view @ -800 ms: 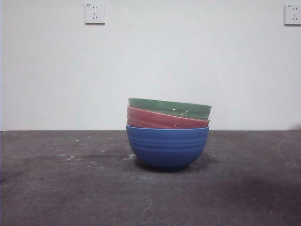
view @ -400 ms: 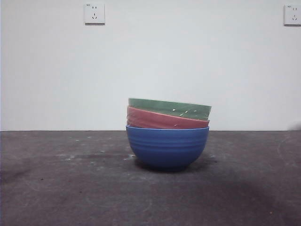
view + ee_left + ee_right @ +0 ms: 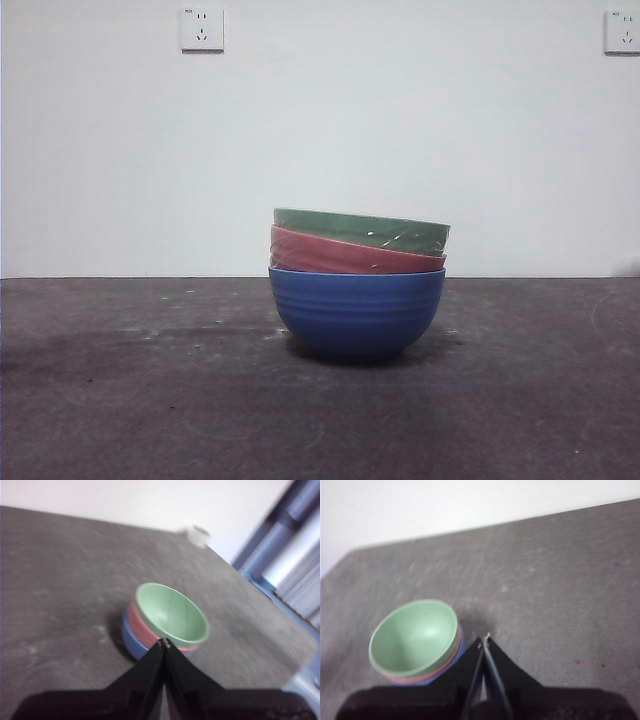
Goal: Pick up the green bowl on the top,put the green bowl on the left,pick up the red bowl in the middle,put the red bowl on the right
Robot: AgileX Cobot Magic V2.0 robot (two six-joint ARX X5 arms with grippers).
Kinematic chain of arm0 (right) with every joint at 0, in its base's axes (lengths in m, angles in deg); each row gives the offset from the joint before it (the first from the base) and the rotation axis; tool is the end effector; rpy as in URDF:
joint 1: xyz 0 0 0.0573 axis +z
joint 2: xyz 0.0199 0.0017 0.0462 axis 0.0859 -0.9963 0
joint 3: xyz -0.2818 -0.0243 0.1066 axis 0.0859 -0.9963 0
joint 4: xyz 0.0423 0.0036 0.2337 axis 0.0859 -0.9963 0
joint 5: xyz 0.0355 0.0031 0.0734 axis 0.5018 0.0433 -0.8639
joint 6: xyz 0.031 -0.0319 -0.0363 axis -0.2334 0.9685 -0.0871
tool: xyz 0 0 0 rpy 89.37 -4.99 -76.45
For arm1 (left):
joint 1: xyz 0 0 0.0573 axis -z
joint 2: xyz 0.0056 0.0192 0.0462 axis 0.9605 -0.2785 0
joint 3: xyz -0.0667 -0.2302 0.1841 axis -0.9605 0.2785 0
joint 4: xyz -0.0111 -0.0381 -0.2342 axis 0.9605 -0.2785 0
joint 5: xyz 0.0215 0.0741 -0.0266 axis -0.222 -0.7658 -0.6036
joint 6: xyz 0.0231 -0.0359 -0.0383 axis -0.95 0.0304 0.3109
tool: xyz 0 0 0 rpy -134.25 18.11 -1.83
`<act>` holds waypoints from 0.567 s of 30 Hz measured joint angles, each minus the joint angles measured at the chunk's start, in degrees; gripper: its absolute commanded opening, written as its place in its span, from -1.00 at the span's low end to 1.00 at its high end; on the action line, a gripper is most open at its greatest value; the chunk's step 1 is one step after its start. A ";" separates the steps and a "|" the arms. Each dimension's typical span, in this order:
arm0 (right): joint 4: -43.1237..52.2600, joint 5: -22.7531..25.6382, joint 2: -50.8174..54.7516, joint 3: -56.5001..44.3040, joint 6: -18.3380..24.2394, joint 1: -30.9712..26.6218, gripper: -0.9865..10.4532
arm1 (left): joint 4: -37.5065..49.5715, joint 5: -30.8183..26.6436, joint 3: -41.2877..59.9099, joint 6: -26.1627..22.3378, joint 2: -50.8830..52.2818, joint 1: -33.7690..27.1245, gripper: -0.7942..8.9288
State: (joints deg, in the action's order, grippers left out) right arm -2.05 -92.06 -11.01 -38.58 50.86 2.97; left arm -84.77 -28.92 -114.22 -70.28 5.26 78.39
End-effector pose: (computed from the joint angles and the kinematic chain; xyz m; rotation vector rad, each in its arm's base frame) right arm 0.0615 0.0158 0.3441 0.1611 0.4003 0.3145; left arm 0.0764 -0.0278 0.3159 -0.3148 0.3962 -0.7003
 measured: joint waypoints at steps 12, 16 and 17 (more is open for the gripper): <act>-9.73 -10.49 -10.58 8.68 12.33 0.02 -0.25 | -10.73 2.16 -17.20 -15.34 -16.50 5.88 -0.06; -9.70 -10.49 -10.64 8.68 12.33 0.02 -0.26 | -10.82 -0.42 -21.81 -16.22 -23.04 12.41 -0.07; -9.44 -10.49 -10.64 8.68 12.26 0.02 -0.26 | -10.82 -2.49 -23.23 -16.44 -25.31 15.06 -0.07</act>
State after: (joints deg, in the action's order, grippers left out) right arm -11.49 -102.55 -21.65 -29.90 63.12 2.99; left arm -95.59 -31.41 -137.45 -86.72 -20.05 93.45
